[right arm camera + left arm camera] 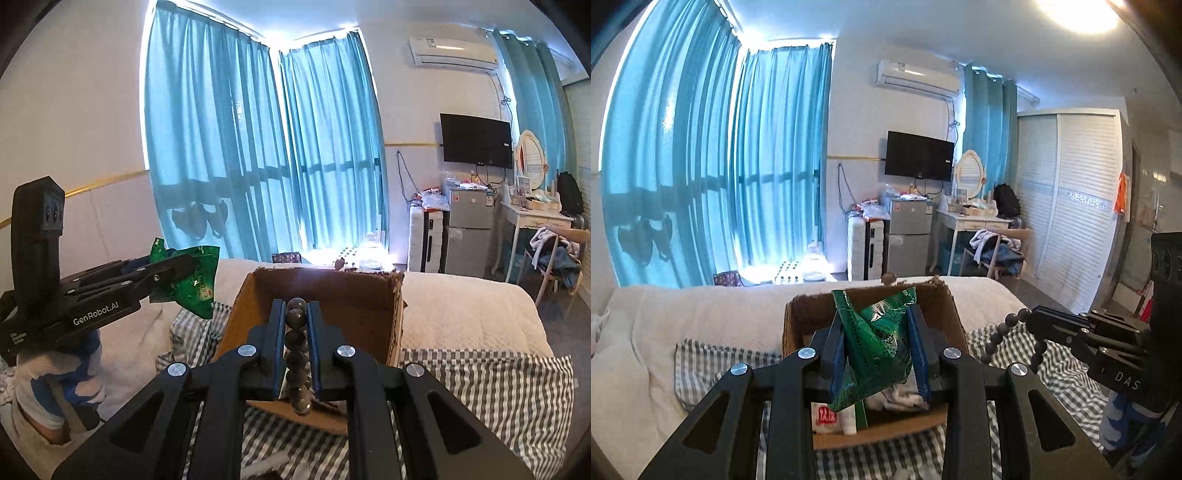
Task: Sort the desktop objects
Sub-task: 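Carry the green packet and bead bracelet over the cardboard box with both grippers, then open both grippers to drop the packet and bracelet into the box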
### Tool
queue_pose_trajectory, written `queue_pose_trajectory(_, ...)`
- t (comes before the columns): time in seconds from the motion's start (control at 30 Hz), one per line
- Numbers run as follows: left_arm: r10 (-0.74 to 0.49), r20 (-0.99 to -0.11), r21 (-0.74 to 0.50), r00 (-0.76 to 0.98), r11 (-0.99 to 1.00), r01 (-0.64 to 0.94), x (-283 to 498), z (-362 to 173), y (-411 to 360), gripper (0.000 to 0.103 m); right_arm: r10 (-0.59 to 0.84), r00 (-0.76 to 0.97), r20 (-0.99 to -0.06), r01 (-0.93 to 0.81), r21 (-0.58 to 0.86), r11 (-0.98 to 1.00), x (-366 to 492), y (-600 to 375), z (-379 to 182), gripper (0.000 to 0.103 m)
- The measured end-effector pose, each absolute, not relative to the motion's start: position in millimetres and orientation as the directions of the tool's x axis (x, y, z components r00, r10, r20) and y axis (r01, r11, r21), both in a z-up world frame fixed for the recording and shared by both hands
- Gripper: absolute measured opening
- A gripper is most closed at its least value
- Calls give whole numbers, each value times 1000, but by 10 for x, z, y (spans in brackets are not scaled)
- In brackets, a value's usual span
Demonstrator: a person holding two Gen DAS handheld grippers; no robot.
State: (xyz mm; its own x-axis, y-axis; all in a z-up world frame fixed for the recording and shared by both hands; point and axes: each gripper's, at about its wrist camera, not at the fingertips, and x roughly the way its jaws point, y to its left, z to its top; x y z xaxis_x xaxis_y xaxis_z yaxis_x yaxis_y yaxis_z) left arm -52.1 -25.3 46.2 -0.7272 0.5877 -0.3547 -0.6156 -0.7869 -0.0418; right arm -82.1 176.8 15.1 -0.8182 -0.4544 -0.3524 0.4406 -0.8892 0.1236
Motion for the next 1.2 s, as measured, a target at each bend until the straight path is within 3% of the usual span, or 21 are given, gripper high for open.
queue_pose_trajectory(0.47,578,-406,-73,-708,-793,-605,-1247,241,-70,30,-476,-781,-404,468,127,-875,-1694,1658,-92,11)
queue_pose_trajectory(1.2,549,-570,-90,-611,-781,-618,-1887,-872,478,32,-464,-715,-524,435,186,-881,-2436,1694,-917,12)
